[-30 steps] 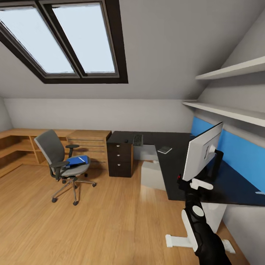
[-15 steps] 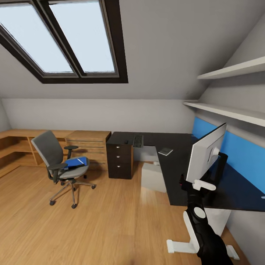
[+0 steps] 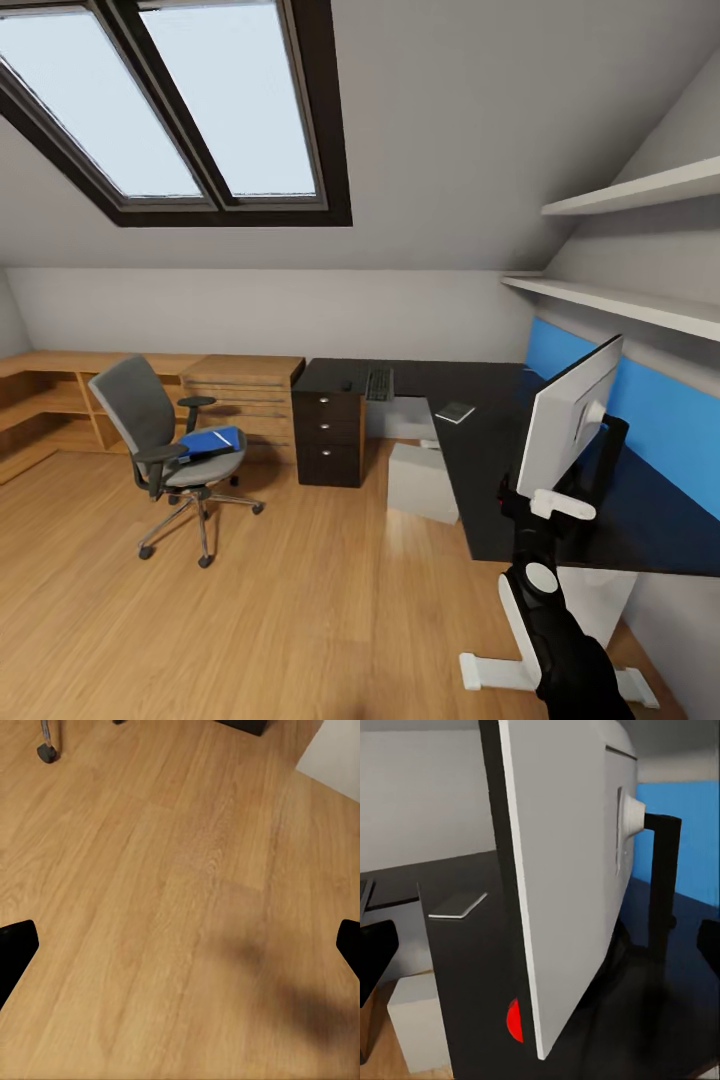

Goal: In the bedroom, organize the workspace by keeping the computer under the desk, ensuring the monitor is on the desk, placing the keyboard on the desk next to the monitor, placing the mouse on the desk next to the keyboard, moving the folder from the swivel chair onto the desk next to the mouse, stacking the notebook on top of the folder with the pen on top of the notebook, and positioning the swivel chair next to the desk.

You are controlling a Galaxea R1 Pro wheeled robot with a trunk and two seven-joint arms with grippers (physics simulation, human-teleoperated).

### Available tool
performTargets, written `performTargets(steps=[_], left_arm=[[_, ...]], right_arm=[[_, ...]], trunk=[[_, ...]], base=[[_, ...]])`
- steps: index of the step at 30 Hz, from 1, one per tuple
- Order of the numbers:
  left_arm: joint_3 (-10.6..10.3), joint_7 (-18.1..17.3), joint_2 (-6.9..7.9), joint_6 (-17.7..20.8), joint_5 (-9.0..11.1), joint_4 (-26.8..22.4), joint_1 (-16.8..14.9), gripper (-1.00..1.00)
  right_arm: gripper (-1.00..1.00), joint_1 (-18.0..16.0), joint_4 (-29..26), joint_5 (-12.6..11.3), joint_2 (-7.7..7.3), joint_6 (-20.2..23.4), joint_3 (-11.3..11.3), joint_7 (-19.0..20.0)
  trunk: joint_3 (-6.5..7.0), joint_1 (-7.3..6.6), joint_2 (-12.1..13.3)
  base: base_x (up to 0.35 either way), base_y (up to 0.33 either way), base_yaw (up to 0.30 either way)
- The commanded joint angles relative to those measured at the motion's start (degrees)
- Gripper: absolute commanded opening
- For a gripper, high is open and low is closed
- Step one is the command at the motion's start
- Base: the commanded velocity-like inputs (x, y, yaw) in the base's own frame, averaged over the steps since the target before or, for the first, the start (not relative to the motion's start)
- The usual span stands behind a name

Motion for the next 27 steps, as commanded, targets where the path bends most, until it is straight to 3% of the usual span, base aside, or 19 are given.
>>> performTargets(steps=[1,7,21,27], left_arm=[[0.2,-0.6,-0.01,0.0,0.6,0.1,-0.1,1.0],[0.2,-0.6,-0.02,0.0,0.6,0.1,-0.1,1.0],[0.2,-0.6,-0.02,0.0,0.6,0.1,-0.1,1.0],[0.2,-0.6,-0.1,0.0,0.6,0.1,-0.1,1.0]], right_arm=[[1.0,0.0,0.0,0.4,0.05,-0.1,0.0,-1.0],[1.0,0.0,0.0,1.8,0.05,-0.1,0.0,-2.8],[1.0,0.0,0.0,2.1,-0.04,0.0,-0.3,-4.4],[1.0,0.0,-0.1,2.0,-1.32,0.0,-0.4,-4.4]], trunk=[[-0.08,0.01,-0.1],[-0.08,0.01,-0.1],[-0.08,0.01,-0.1],[-0.08,0.01,-0.1]], base=[[0.0,0.014,0.0],[0.066,0.109,0.0],[0.058,0.064,0.0],[0.138,0.005,0.0]])
